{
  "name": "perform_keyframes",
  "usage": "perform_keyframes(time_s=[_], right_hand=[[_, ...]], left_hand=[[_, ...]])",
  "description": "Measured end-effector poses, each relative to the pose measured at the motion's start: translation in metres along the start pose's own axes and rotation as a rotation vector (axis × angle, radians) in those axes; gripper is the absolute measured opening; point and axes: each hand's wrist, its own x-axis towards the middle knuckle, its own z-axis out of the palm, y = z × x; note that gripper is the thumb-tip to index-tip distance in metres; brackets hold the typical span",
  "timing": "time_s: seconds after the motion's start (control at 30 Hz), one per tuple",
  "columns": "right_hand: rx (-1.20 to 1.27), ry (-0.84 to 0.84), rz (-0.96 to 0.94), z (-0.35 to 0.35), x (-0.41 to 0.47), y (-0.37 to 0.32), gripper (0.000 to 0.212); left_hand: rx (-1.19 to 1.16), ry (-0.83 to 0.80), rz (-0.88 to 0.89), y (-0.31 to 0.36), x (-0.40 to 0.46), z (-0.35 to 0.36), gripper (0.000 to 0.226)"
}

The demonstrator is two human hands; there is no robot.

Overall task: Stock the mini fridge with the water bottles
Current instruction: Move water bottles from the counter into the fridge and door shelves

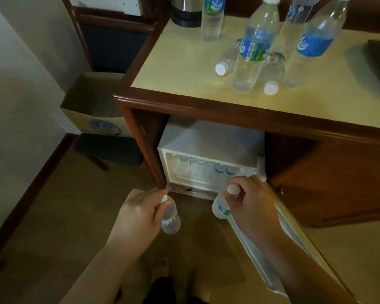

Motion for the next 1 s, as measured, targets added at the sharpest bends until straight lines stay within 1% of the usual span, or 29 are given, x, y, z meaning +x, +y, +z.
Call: perform_keyframes(time_s=[0.1,0.27,0.47,0.57,0.63,0.73,0.8,1.0], right_hand=[[-0.006,-0.049,0.041,0.044,0.005,0.033,0.013],[-0.049,-0.094,0.087,0.121,0.022,0.088,0.019],[-0.053,-0.033,0.075,0.196,0.046,0.155,0.024],[-0.047,-0.005,0.085,0.225,0.066,0.185,0.021],[-0.056,-0.004,0.097,0.246,0.080,0.205,0.021],[-0.071,-0.003,0.069,0.275,0.105,0.229,0.026],[-0.094,-0.014,0.061,0.292,0.125,0.243,0.029],[-0.098,0.043,0.006,0.340,0.186,0.285,0.034]], left_hand=[[-0.023,-0.018,-0.015,-0.019,-0.002,0.034,0.032],[-0.058,-0.017,-0.031,-0.054,0.010,0.091,0.031],[-0.057,0.055,-0.015,-0.099,0.026,0.172,0.029],[-0.092,0.079,0.027,-0.123,0.033,0.217,0.022],[-0.107,0.089,0.046,-0.136,0.038,0.245,0.025],[-0.134,0.097,0.058,-0.152,0.045,0.280,0.031],[-0.135,0.115,0.074,-0.162,0.051,0.301,0.031],[-0.148,0.180,0.139,-0.197,0.072,0.351,0.028]])
